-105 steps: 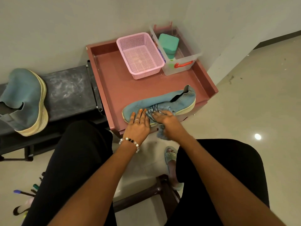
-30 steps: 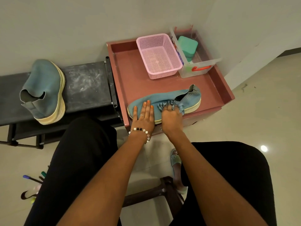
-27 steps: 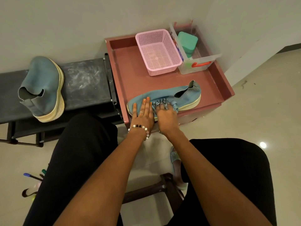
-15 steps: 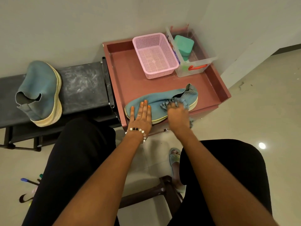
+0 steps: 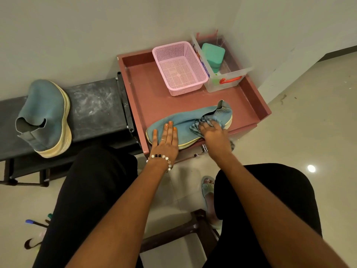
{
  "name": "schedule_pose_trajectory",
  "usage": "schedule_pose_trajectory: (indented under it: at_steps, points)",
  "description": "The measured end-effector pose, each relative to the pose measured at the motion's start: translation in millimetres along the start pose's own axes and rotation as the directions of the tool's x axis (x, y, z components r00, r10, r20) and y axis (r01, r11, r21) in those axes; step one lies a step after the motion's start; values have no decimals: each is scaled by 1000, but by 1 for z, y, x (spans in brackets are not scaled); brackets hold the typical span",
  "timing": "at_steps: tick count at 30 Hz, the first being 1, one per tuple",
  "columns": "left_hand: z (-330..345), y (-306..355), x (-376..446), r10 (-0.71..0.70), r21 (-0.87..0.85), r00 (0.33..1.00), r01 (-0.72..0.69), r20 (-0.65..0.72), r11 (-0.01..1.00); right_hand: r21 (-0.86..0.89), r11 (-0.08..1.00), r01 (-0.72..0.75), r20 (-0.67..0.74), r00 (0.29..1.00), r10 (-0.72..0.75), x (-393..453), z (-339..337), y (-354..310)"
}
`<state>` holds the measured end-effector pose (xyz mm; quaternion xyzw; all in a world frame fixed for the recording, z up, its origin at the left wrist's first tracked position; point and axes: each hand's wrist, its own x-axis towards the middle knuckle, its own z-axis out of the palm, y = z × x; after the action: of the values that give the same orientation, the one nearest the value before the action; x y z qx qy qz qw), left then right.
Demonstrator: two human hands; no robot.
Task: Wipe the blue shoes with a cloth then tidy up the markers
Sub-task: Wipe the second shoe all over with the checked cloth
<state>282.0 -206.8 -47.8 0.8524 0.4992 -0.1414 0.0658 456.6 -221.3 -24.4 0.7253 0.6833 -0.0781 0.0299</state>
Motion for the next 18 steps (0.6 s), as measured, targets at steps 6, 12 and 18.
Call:
schedule_pose_trajectory:
  at_steps: [6, 12, 18]
  points:
    - [-5, -1, 0, -4, 40, 996, 0, 92, 999, 199, 979, 37, 26, 999, -43, -11, 17, -67]
    - [-4, 0, 0, 9, 18, 999, -10, 44, 1000, -17, 971, 239, 64, 969, -238, 2, 0, 21]
    - [-4, 2, -2, -11, 12, 998, 10, 56, 1000, -73, 993, -92, -80, 993, 87, -1, 4, -16]
